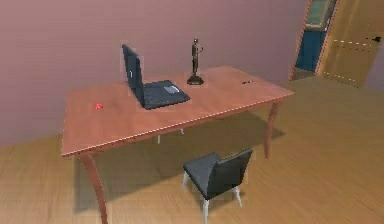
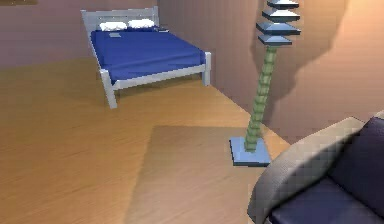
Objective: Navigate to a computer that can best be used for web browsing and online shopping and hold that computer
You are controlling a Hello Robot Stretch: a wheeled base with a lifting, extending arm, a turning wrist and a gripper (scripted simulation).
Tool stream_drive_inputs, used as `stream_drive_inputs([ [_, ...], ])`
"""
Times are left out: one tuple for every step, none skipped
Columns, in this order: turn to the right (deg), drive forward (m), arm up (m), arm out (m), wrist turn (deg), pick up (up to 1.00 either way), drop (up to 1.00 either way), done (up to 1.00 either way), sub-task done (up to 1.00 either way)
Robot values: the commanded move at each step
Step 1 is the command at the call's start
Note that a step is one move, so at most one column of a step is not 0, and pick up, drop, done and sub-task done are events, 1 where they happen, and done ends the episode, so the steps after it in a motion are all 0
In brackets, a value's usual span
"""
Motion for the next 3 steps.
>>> stream_drive_inputs([
  [-3.0, 0.0, 0.0, 0.0, 0.0, 0.0, 0.0, 0.0, 0.0],
  [0.0, 0.45, 0.0, 0.0, 0.0, 0.0, 0.0, 0.0, 0.0],
  [-45.0, 0.0, 0.0, 0.0, 0.0, 0.0, 0.0, 0.0, 0.0],
])
